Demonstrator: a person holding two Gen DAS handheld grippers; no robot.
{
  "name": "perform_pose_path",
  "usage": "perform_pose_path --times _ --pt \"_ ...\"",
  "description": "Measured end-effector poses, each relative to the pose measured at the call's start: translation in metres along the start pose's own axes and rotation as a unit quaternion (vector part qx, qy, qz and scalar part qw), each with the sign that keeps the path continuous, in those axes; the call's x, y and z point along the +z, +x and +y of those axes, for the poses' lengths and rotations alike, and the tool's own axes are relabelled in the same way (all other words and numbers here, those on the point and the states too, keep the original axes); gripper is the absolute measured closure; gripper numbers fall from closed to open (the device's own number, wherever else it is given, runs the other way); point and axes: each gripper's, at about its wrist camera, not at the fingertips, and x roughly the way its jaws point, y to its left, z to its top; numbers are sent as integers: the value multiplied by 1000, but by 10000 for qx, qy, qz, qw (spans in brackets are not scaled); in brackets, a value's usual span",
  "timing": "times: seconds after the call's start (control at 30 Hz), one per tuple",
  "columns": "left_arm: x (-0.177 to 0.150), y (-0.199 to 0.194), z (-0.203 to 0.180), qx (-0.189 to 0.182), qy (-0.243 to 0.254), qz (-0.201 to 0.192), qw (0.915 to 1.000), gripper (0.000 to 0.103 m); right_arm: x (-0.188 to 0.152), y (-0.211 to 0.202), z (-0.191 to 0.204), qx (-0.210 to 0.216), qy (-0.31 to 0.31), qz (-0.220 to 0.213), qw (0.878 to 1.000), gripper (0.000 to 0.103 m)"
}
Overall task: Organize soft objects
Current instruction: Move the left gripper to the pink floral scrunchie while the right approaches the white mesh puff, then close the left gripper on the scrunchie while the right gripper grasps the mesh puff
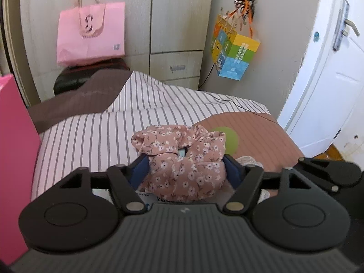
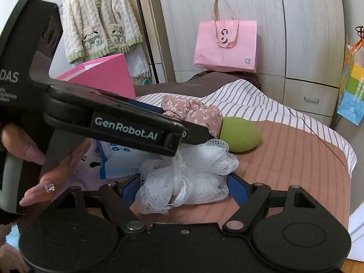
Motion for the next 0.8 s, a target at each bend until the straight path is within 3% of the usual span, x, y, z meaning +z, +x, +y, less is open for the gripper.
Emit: perform_pose_path --times 0.17,0.23,0.4,0.47,0.63,0.8 --pt "3 6 6 203 -206 113 9995 59 -2 1 3 -64 -103 -34 9999 19" --pt "2 5 3 289 -84 124 9995 73 -2 1 3 -68 -87 -42 9999 19" --pt "-1 2 0 230 -29 2 9997 86 -1 0 0 -60 153 -61 9998 20" --pt "-6 0 -2 285 34 -99 9995 88 -1 -1 0 -153 190 -103 9996 30" --pt "-11 -18 -16 291 216 -517 9980 90 -9 -10 3 -252 218 -163 9993 73" --pt "-18 -33 -16 186 21 -723 9972 90 -17 -22 7 -506 357 -339 9975 82"
